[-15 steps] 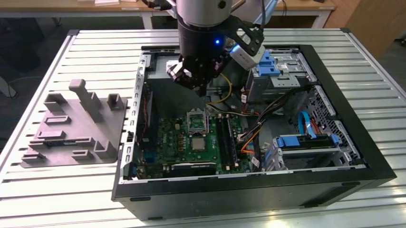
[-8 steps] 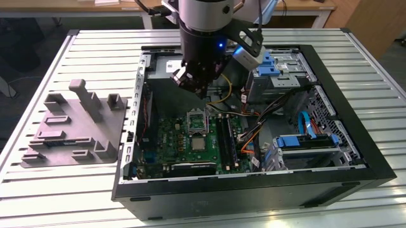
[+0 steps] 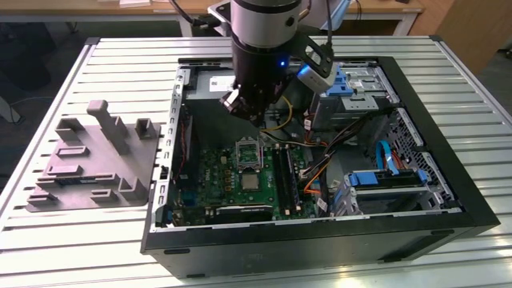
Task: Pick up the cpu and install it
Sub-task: 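Close the cpu cover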
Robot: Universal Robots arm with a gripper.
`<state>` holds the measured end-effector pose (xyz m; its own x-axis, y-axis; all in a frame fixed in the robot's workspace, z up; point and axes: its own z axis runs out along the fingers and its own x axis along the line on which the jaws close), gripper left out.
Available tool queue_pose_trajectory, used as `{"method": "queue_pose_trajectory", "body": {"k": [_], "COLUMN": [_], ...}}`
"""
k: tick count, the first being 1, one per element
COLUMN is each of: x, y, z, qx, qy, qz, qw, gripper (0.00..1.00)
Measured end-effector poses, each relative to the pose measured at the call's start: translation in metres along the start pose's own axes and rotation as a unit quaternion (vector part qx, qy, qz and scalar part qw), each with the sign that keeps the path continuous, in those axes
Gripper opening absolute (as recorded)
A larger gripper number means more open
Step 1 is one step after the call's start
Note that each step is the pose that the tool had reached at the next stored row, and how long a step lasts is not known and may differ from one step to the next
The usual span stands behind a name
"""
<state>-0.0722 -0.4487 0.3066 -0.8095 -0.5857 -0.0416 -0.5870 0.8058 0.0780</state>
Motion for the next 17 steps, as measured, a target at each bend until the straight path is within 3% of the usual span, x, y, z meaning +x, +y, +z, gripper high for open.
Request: {"method": "queue_pose_trajectory", "body": {"k": [6,17], "x": [0.001,0.001], "y": [-0.004,-0.0041], "z": [0.008,0.0091], "qx": [-0.0001,-0.0001], "qy": [0.0001,0.0001], "qz": [-0.002,-0.002], "qw": [1.0,1.0], "gripper": [0.11,0.11]}}
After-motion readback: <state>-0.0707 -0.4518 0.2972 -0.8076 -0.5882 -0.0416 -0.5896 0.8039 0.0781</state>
